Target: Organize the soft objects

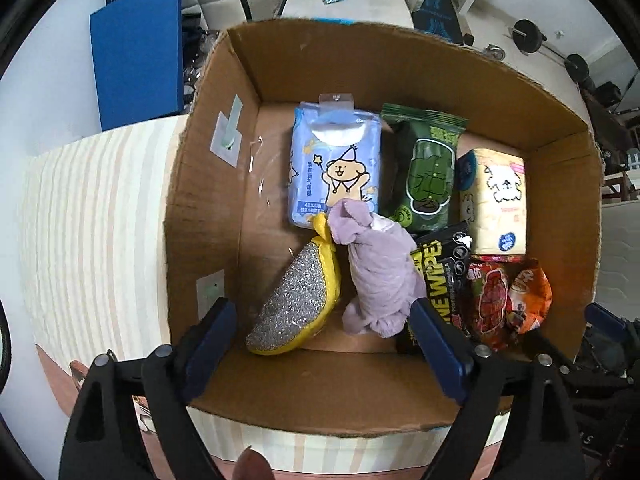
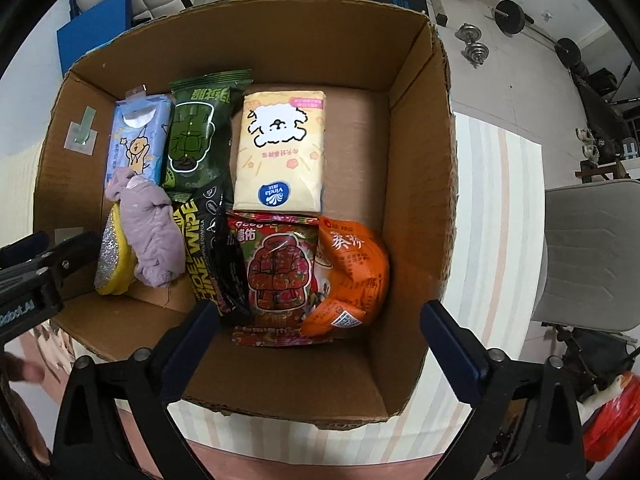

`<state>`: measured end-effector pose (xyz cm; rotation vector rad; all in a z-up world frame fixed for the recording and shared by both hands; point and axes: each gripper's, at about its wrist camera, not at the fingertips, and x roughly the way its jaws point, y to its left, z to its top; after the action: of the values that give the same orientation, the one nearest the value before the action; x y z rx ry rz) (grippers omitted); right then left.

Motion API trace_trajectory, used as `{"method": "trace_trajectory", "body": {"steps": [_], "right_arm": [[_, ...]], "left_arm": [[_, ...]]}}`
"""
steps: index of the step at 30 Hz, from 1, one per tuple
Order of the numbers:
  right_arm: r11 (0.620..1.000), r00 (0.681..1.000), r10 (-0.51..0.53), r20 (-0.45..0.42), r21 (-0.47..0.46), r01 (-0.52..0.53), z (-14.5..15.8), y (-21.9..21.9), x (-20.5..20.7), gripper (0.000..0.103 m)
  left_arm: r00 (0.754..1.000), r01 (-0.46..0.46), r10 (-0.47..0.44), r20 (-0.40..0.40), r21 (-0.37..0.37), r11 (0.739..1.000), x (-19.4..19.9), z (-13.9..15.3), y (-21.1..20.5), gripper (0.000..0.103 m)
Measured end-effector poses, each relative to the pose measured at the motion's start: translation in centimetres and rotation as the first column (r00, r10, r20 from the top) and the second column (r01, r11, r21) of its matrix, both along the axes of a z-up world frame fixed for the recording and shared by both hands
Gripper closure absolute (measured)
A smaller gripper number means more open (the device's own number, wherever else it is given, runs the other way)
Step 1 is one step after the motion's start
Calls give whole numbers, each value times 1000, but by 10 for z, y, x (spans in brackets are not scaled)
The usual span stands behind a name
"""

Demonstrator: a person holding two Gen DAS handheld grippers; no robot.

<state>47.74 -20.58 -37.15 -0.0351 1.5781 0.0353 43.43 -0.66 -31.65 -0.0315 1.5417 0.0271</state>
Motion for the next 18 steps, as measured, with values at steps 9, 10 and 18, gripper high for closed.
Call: {"method": "trace_trajectory", "body": {"steps": [9,10,18], "right_arm": [[1000,999,-18,31,6,18,3,4,-18,0],[1000,999,-22,38,5,22,5,5,-20,0],[999,990,-34,134,29,31,44,5,-36,0]], "left_arm": [[997,-22,21,70,15,1000,-30,18,7,14],[997,-23,22,74,18,1000,-31,17,7,14],[990,-20,19,141,8,1000,-43,43,4,14]]}}
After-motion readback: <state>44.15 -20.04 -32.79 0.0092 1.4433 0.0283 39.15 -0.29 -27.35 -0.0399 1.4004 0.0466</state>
